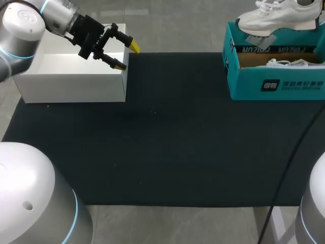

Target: Take the shoe out of the shoebox, open the shoe tongue, remove and reinsert the insole, then place the shoe into the shoebox

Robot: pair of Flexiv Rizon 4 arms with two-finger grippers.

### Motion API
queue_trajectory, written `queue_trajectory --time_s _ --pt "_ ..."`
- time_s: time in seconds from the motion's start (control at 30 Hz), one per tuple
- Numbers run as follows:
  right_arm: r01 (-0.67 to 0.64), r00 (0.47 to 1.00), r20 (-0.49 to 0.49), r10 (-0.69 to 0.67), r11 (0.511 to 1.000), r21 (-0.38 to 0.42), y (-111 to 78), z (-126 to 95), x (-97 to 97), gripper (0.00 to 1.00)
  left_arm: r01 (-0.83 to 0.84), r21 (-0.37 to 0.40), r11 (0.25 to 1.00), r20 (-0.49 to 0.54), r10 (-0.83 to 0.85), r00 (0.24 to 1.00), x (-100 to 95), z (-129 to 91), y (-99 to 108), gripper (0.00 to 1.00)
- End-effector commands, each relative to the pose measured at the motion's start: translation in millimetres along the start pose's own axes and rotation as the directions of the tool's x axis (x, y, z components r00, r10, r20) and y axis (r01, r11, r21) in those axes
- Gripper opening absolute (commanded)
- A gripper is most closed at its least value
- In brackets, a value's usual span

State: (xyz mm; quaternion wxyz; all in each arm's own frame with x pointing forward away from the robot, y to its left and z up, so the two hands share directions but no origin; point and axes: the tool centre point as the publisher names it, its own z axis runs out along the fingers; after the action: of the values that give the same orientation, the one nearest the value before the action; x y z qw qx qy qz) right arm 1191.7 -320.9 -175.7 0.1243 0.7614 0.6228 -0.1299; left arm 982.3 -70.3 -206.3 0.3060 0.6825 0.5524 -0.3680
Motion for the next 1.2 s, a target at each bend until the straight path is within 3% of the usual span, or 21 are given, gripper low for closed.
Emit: queue_trajectory --time_s 0.03,0.23,0.57,0.9,1.2 --pt "-0.027 1.000 -0.013 0.029 0.995 0.093 10.0 1 -0.5 0.00 -0.001 -0.003 1.000 -0.003 0.001 1.000 -0.4 0 -1 1.00" --pt "-0.153 0.988 -0.010 0.154 0.987 0.040 12.0 12 3.9 0.00 -0.001 -0.003 1.000 -0.003 0.001 1.000 -0.4 0 -1 1.00" --pt "-0.145 0.989 0.014 0.145 0.989 0.014 0.6 13 0.6 0.00 -0.001 -0.003 1.000 -0.003 0.001 1.000 -0.4 0 -1 1.00" --pt "-0.141 0.990 0.009 0.141 0.989 0.037 -18.2 32 1.3 0.00 -0.001 -0.003 1.000 -0.003 0.001 1.000 -0.4 0 -1 1.00" --pt "-0.140 0.990 0.019 0.139 0.989 0.050 -10.8 55 5.2 0.00 -0.001 -0.003 1.000 -0.003 0.001 1.000 -0.4 0 -1 1.00"
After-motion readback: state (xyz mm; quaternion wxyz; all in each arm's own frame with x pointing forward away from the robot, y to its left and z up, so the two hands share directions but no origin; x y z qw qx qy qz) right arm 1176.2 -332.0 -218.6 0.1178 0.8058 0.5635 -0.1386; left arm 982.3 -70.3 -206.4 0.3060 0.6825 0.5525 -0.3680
